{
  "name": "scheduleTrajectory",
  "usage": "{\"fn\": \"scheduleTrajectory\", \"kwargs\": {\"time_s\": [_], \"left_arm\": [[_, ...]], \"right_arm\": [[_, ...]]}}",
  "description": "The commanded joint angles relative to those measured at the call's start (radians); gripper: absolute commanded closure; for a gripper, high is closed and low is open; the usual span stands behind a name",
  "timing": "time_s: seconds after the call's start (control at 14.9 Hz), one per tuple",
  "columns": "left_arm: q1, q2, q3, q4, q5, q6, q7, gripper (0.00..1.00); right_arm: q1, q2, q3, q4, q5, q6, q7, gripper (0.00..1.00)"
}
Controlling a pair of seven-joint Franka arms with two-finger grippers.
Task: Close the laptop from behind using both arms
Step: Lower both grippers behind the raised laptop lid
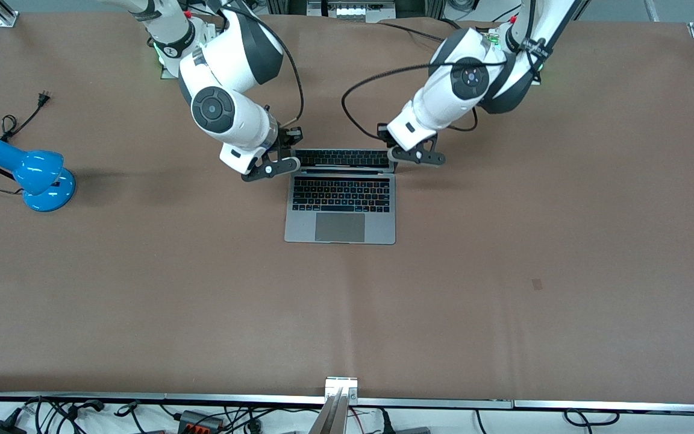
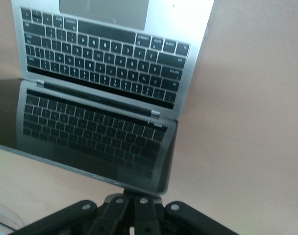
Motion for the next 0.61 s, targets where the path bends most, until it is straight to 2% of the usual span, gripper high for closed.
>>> {"fn": "scheduleTrajectory", "kwargs": {"time_s": [0.0, 0.54], "left_arm": [[0.001, 0.084, 0.013, 0.085, 0.052, -0.004, -0.016, 1.00], [-0.002, 0.222, 0.063, 0.200, 0.138, -0.002, -0.024, 1.00]], "right_arm": [[-0.006, 0.044, -0.004, 0.045, 0.008, 0.024, 0.015, 1.00], [-0.043, 0.194, -0.035, 0.221, 0.002, 0.025, 0.013, 1.00]]}}
